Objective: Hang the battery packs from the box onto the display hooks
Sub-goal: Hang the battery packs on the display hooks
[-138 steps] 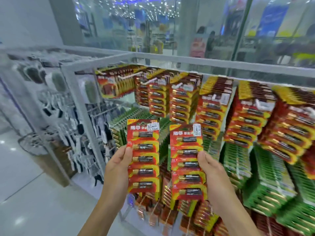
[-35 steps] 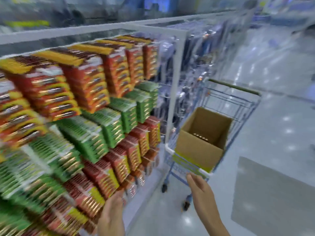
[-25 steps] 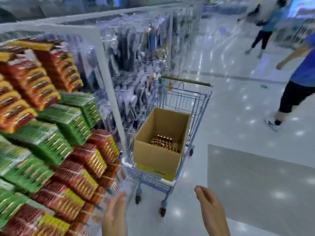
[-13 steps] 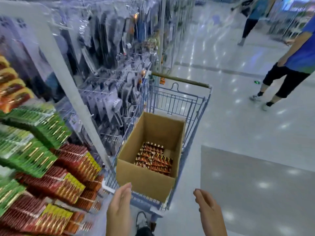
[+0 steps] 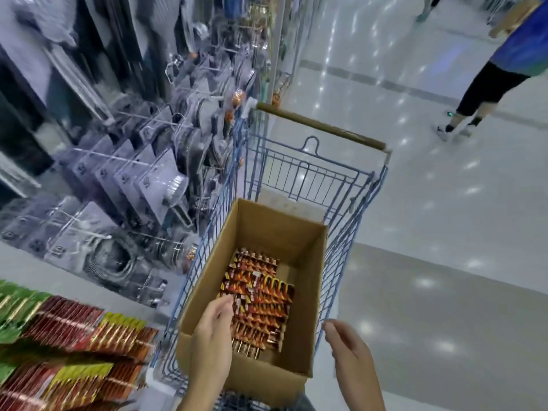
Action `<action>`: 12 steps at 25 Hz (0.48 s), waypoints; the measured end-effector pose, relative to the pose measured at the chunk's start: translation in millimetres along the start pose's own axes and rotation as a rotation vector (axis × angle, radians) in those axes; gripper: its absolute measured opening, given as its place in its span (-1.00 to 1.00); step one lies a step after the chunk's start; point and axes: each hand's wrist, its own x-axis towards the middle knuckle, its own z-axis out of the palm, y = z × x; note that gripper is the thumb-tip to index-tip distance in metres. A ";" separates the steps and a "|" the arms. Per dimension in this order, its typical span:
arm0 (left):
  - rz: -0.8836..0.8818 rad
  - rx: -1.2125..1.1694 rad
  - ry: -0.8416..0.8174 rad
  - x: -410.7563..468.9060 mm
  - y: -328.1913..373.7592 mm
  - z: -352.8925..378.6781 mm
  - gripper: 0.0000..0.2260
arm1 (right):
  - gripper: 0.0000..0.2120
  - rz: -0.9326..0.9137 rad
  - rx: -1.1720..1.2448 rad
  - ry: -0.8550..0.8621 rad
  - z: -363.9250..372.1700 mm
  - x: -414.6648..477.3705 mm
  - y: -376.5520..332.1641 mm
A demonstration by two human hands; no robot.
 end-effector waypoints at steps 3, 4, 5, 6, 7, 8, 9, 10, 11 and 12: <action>-0.041 0.046 0.058 22.4 -3.2 7.9 -0.80 | -0.85 -0.007 -0.098 -0.081 15.8 36.5 -16.1; -0.055 0.052 0.080 27.8 -4.4 10.5 -0.81 | -0.86 -0.014 -0.128 -0.117 21.4 50.1 -21.4; -0.077 0.053 0.114 34.8 -7.2 15.1 -0.81 | -0.87 -0.021 -0.164 -0.160 27.5 66.9 -25.9; -0.102 0.047 0.150 39.3 -9.3 19.7 -0.81 | -0.87 -0.022 -0.203 -0.203 33.1 82.1 -32.1; -0.133 0.031 0.192 42.3 -9.8 25.1 -0.82 | -0.87 -0.026 -0.240 -0.254 38.9 98.2 -39.2; -0.168 0.009 0.238 46.8 -12.0 31.7 -0.83 | -0.86 -0.034 -0.279 -0.312 46.1 117.3 -45.2; -0.203 -0.003 0.277 52.4 -14.9 38.8 -0.82 | -0.84 -0.043 -0.313 -0.359 53.4 136.3 -48.7; -0.241 -0.009 0.315 60.2 -20.1 48.1 -0.82 | -0.83 -0.046 -0.350 -0.402 61.8 157.6 -50.3; -0.276 -0.006 0.341 68.9 -25.4 57.3 -0.81 | -0.82 -0.047 -0.390 -0.443 70.5 176.7 -52.2; -0.308 0.002 0.350 79.0 -31.7 67.8 -0.80 | -0.80 -0.044 -0.428 -0.484 79.2 194.2 -53.2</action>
